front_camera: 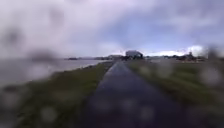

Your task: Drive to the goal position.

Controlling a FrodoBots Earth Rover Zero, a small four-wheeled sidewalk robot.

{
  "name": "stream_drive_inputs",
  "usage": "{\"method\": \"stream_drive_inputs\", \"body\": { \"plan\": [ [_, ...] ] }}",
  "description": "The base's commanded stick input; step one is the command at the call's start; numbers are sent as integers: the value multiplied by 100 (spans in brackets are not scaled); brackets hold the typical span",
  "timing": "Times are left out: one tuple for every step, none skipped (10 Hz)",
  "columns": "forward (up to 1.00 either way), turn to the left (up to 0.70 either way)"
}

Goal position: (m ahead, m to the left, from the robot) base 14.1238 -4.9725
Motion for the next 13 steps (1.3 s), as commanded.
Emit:
{"method": "stream_drive_inputs", "body": {
  "plan": [
    [70,-15],
    [70,0],
    [70,0],
    [70,0],
    [70,0],
    [70,0],
    [70,0],
    [70,0],
    [70,0],
    [70,0],
    [70,0],
    [70,0],
    [70,0]
  ]
}}
